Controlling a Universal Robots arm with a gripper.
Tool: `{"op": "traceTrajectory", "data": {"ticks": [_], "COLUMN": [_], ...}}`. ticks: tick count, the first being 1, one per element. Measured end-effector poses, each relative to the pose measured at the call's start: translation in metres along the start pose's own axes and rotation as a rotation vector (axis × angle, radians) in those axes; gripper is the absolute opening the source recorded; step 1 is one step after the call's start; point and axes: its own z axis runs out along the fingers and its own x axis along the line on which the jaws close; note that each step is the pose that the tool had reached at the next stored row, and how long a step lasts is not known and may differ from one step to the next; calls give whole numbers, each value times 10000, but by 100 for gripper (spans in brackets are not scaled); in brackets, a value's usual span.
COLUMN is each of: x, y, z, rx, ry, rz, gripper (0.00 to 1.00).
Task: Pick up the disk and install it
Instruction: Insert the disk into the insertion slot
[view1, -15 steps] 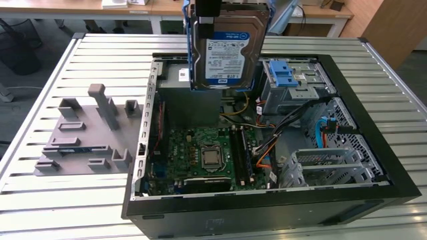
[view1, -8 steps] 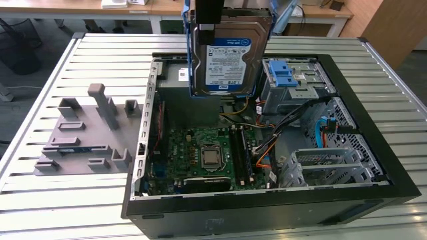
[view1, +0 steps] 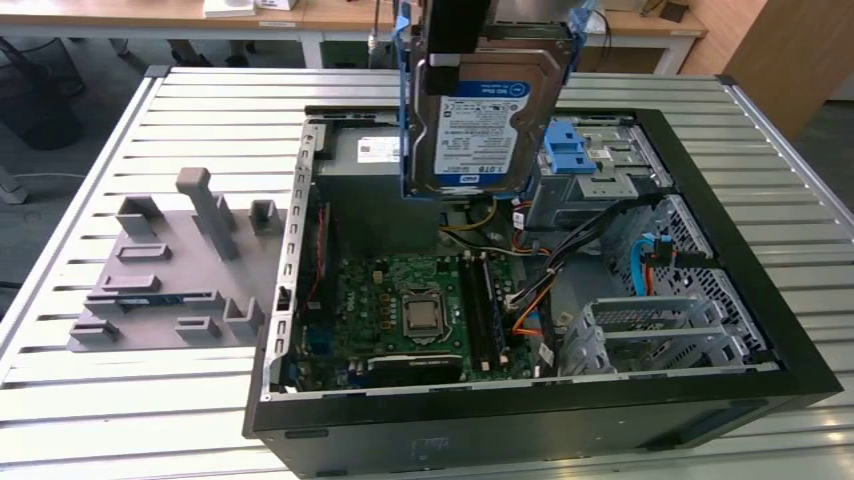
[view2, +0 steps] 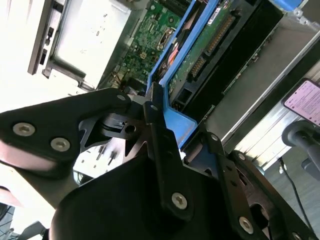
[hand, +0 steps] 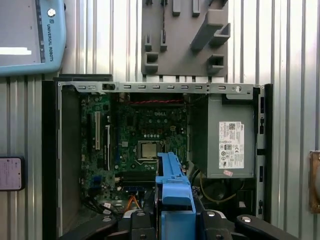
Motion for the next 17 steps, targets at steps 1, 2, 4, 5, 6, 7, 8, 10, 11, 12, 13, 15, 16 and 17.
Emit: {"op": "traceTrajectory", "data": {"ticks": [1, 2, 4, 5, 6, 7, 8, 10, 11, 12, 13, 15, 16, 17], "x": [-1, -1, 4, 12, 25, 45, 70, 124, 150, 177, 204, 266, 297, 325], "y": [-43, -87, -138, -142, -144, -144, -145, -145, -145, -146, -146, -147, -147, -148], "z": [1, 3, 9, 12, 15, 19, 22, 27, 29, 31, 33, 36, 38, 39], "rx": [0, 0, -1, -1, -1, -1, -1, 0, -1, -1, -1, 0, 0, -1], "ry": [0, 1, 0, 1, 2, 1, 2, 0, 2, 1, 1, 1, 0, 1], "rz": [1, 2, -1, 0, 1, 1, 0, 1, 1, 1, 1, 1, 1, 1], "gripper": [36, 36, 36, 36, 36, 36, 36, 36, 36, 36, 36, 36, 36, 36]}}
